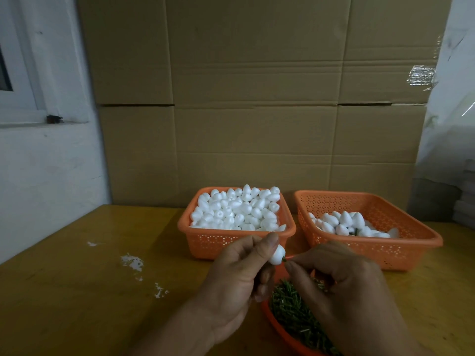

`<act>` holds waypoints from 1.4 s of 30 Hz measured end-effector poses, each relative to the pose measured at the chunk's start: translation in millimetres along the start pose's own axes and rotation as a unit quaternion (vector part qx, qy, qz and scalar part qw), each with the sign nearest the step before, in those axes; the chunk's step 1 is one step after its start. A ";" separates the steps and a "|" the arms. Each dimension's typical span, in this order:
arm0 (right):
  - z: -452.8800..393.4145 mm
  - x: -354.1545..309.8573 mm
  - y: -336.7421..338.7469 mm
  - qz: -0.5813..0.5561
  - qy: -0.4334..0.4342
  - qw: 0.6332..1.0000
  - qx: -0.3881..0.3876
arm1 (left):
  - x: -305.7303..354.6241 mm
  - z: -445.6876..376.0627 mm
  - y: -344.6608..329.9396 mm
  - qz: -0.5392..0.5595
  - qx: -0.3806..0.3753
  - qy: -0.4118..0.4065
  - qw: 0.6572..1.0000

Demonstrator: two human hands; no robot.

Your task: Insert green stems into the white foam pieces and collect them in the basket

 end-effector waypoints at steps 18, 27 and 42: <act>0.8 17.3 -8.5 -0.287 -0.106 0.952 0.023 | 26.7 2.2 -6.9 -0.062 -0.011 -0.155 0.986; -0.6 10.2 -13.6 -0.401 -0.123 0.908 0.016 | 46.2 12.8 -19.1 -0.113 -0.020 -0.229 0.967; 5.7 20.5 -30.0 -0.443 -0.184 0.877 -0.008 | 41.1 14.1 -18.2 -0.235 -0.019 -0.206 0.950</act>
Point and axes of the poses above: each hand's wrist, its own z-axis away from the middle knuckle, its own y-axis out of the back of the hand, x = y × z, the point moved 9 cm from there along -z, towards the middle knuckle, and after that the axes turned 5 degrees about -x, right-handed, at the moved point
